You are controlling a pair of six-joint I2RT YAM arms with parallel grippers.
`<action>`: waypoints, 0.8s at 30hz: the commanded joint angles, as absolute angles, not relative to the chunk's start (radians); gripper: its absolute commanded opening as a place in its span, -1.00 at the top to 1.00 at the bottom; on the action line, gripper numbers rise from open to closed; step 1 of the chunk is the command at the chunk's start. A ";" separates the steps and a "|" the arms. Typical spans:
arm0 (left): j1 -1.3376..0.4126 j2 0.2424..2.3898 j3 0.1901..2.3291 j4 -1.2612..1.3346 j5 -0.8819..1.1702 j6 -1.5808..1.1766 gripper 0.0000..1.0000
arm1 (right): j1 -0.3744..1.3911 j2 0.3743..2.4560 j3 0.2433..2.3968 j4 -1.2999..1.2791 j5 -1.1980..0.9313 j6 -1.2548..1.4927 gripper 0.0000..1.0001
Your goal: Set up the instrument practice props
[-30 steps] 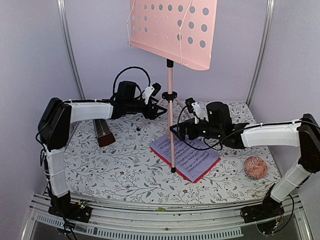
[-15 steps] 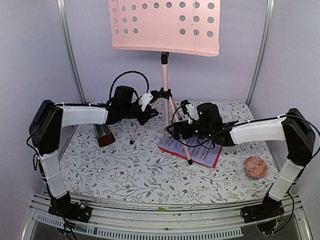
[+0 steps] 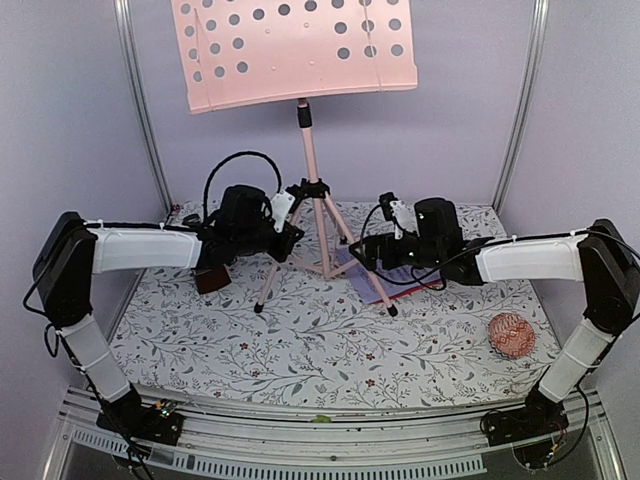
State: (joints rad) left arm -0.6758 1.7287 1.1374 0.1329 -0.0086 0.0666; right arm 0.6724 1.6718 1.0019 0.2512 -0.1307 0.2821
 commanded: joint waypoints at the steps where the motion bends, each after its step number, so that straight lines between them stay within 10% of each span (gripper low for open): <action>1: -0.717 1.680 1.142 0.027 -0.133 0.074 1.00 | 0.585 1.567 0.917 0.256 -0.119 0.346 -0.98; 24: -0.709 1.532 0.990 -0.044 -0.210 0.087 1.00 | 0.403 1.511 0.641 0.411 -0.266 0.851 -0.89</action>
State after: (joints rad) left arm -0.7315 1.5509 1.0172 -0.0013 -0.1955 0.1188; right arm 0.4179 1.4570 0.6613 0.3264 -0.2127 0.7044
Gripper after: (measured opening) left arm 0.106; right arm 0.978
